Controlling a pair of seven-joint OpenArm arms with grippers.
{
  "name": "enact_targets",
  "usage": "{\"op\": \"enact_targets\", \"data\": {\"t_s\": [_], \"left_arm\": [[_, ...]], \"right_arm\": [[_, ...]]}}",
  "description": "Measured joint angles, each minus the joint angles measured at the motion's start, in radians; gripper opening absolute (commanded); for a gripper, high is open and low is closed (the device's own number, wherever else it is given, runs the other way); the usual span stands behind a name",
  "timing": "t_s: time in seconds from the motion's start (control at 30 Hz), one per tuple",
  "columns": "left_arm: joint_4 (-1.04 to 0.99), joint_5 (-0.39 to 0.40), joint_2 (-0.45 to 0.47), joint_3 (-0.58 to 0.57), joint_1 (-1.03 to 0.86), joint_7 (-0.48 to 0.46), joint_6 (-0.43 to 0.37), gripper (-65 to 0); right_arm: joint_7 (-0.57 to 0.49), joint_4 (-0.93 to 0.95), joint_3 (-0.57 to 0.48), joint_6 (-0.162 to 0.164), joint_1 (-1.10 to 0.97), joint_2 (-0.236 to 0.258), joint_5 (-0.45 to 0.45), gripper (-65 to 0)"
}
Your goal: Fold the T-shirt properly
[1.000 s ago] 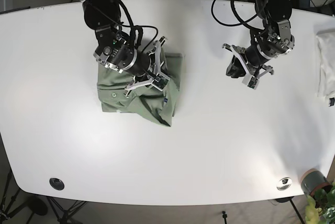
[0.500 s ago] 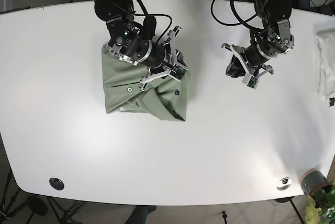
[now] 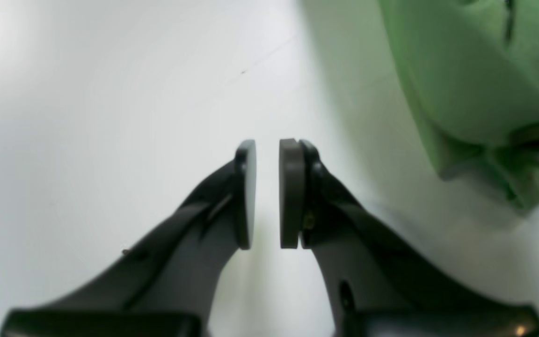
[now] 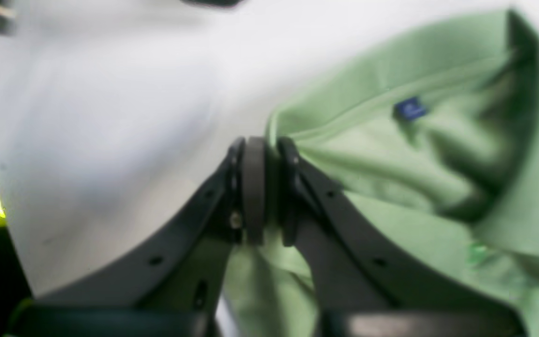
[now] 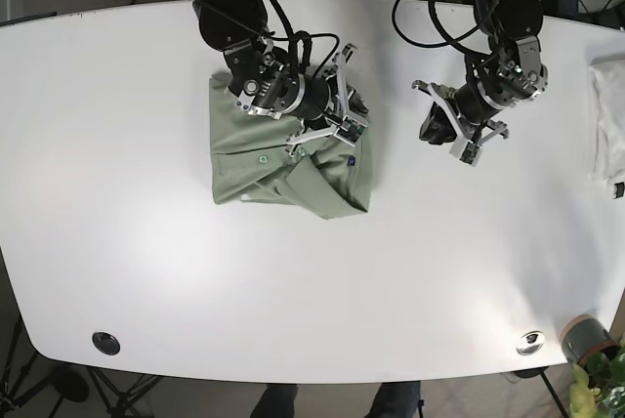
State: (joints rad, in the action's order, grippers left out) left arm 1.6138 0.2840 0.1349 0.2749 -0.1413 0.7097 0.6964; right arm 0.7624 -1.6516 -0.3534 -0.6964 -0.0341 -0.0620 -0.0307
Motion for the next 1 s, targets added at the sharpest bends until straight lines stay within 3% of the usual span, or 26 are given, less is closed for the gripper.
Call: {"op": "enact_targets", "data": {"t_s": [0.23, 0.37, 0.57, 0.7, 1.0], "left_arm": [[0.008, 0.0, 0.002, 0.0, 0.001, 0.0, 0.0, -57.6], [0.046, 0.0, 0.002, -0.004, 0.006, 0.0, 0.0, -56.0], [0.066, 0.0, -0.003, -0.047, 0.058, 0.0, 0.0, -44.3], [0.07, -0.008, -0.014, -0.102, 0.092, 0.001, -0.006, -41.8], [0.066, -0.005, -0.024, -0.357, 0.182, -0.003, -0.163, -41.8]], "right_arm": [[-0.003, -0.057, 0.0, 0.0, -0.011, 0.0, 0.007, -27.1], [-0.004, -0.145, 0.07, -0.006, -0.036, -0.008, 0.012, -19.8], [-0.002, -0.174, 0.233, 0.003, -0.022, -0.039, 0.006, -19.8], [-0.002, -0.174, 0.339, -0.007, 0.019, -0.046, 0.009, -21.2], [-0.003, -0.119, 0.538, -0.001, 0.123, -0.045, 0.01, -51.0]]}}
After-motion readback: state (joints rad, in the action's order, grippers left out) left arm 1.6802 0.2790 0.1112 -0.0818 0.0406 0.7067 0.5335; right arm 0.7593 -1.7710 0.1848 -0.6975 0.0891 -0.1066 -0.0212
